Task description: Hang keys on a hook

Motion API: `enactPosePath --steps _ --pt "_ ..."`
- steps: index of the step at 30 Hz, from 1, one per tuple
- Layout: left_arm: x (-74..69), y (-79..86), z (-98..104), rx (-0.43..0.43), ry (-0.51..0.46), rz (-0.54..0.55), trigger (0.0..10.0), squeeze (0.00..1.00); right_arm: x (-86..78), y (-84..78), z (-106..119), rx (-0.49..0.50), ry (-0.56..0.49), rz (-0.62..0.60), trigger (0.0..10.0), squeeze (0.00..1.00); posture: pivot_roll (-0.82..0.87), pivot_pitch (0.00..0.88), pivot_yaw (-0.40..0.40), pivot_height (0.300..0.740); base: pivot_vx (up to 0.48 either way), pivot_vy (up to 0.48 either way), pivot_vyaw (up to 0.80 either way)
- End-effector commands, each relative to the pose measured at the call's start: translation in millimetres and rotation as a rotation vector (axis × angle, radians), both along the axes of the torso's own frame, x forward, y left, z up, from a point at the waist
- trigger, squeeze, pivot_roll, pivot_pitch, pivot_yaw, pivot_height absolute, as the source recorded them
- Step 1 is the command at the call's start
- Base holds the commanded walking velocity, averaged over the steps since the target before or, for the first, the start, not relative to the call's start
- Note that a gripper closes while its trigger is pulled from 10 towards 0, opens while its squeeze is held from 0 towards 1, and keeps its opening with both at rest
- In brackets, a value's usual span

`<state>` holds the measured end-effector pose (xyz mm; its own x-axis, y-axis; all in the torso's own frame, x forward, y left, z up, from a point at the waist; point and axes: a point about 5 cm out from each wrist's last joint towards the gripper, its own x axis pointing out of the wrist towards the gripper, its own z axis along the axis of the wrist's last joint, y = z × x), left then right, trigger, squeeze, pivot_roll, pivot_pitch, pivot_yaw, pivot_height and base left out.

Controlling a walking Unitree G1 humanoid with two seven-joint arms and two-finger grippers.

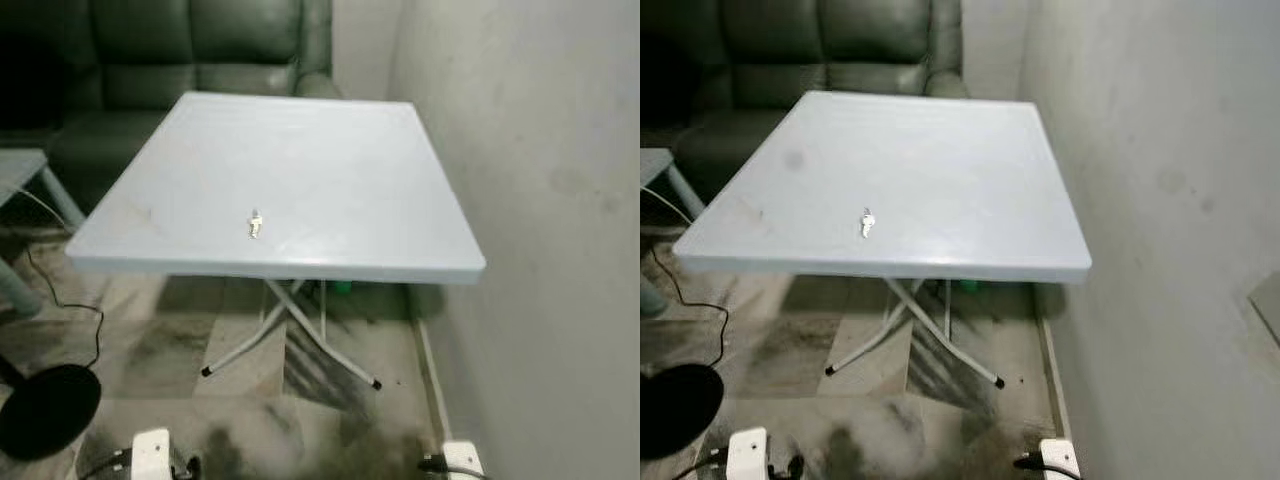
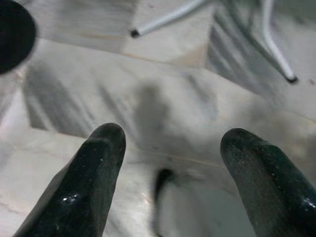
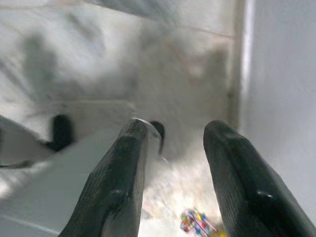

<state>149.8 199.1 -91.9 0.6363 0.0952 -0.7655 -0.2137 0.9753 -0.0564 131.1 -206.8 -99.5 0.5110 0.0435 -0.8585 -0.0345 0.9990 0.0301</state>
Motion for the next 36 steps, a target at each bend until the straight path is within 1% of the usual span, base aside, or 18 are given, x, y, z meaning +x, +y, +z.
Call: enactPosePath --steps 1,22,28,29,34,36 --pt "-1.7 9.4 0.6 0.023 0.011 0.009 10.0 0.00 9.3 6.3 2.3 0.014 -0.030 -0.005 10.0 0.00 -0.06 0.000 -0.038 0.728 0.000 0.480 0.00" --pt "-0.5 8.1 0.9 0.026 0.006 0.004 10.0 0.00 5.5 4.5 1.4 0.013 -0.021 0.004 10.0 0.00 -0.06 0.000 -0.045 0.728 0.000 0.471 0.00" --pt "1.0 7.5 1.8 0.035 -0.004 -0.005 10.0 0.00 4.8 3.5 1.4 0.020 -0.021 0.000 10.0 0.00 -0.06 0.000 -0.049 0.728 0.000 0.000 0.00" --pt "1.9 7.5 2.3 0.035 -0.010 -0.003 10.0 0.00 5.0 3.3 1.6 0.023 -0.024 -0.001 10.0 1.00 -0.06 0.000 -0.049 0.728 0.000 0.000 0.00" --pt "3.7 8.4 3.7 0.041 -0.028 0.000 10.0 0.00 7.1 3.3 2.8 0.030 -0.039 0.009 10.0 1.00 -0.06 0.000 -0.050 0.728 0.000 0.000 0.00" --pt "6.4 8.7 5.8 0.048 -0.054 -0.004 10.0 0.00 10.4 2.9 4.5 0.033 -0.056 0.029 10.0 1.00 -0.06 0.000 -0.050 0.728 0.000 0.000 0.00"
